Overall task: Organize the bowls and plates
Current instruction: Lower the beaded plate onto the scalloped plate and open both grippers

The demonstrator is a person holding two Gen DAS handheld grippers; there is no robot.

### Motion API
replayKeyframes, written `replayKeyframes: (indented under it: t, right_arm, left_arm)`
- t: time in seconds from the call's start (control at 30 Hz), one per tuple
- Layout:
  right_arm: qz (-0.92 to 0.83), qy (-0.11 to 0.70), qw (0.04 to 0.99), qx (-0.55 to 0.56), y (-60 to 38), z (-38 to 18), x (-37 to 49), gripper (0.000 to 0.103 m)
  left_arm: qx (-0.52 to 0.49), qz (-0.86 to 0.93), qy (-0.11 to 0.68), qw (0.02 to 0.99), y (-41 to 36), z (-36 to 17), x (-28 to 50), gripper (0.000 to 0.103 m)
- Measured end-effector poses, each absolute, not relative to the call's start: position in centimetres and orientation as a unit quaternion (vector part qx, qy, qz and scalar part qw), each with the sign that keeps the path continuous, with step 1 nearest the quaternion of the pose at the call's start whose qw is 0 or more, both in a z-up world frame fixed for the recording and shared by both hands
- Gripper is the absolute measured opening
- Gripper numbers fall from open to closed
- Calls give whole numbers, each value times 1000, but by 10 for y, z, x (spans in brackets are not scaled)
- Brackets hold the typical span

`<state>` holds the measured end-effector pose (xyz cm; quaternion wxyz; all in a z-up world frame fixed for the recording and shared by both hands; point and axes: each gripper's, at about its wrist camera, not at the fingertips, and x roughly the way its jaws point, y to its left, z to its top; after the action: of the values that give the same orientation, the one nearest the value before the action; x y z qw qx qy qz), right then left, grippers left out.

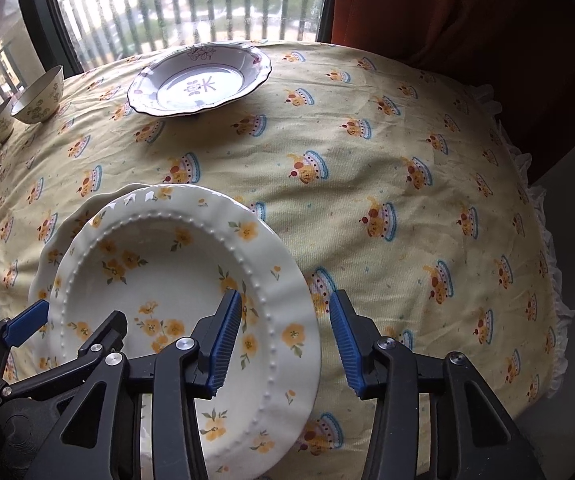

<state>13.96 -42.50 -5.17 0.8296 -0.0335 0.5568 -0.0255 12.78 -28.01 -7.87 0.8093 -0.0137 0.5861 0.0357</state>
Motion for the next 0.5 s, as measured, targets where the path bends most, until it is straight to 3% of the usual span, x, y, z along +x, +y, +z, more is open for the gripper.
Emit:
replayKeyframes:
  t: [0.03, 0.5]
  right_arm:
    - [-25, 559, 829, -23, -427, -52, 140, 34]
    - [7, 563, 825, -42, -405, -69, 147, 35]
  left_arm:
    - [-10, 36, 585, 810, -280, -77, 127, 81]
    - [0, 53, 590, 806, -269, -68, 122, 81]
